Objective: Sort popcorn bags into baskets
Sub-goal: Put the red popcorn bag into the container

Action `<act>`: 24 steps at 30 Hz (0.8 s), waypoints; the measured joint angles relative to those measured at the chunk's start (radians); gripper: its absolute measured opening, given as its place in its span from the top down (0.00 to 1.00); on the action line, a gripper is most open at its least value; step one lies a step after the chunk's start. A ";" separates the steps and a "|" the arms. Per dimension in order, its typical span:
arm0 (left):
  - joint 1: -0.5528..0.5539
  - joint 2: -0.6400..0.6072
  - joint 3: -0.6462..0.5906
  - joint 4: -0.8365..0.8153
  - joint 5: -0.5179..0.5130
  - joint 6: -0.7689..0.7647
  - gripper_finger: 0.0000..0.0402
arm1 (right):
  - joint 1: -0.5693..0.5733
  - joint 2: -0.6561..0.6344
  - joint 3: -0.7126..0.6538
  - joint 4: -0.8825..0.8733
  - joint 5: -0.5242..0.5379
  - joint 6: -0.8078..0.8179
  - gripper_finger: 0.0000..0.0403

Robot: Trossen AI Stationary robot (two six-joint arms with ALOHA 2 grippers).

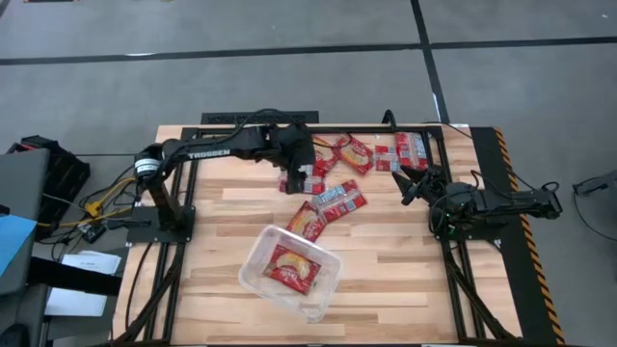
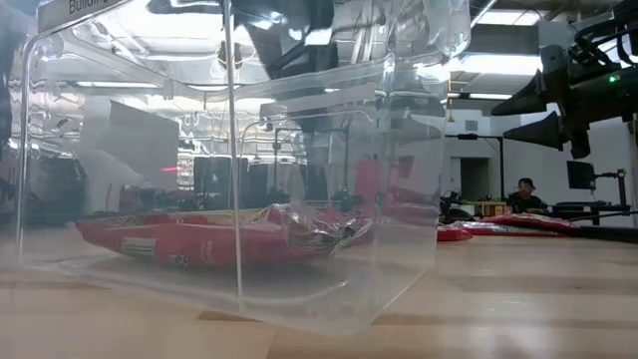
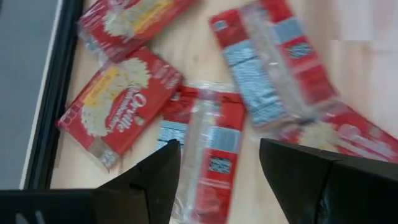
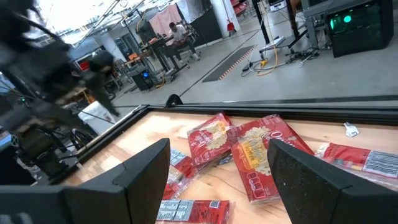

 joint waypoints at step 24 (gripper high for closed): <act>0.172 -0.094 -0.338 0.113 -0.046 -0.591 0.33 | -0.068 0.005 0.000 -0.001 0.008 0.002 0.27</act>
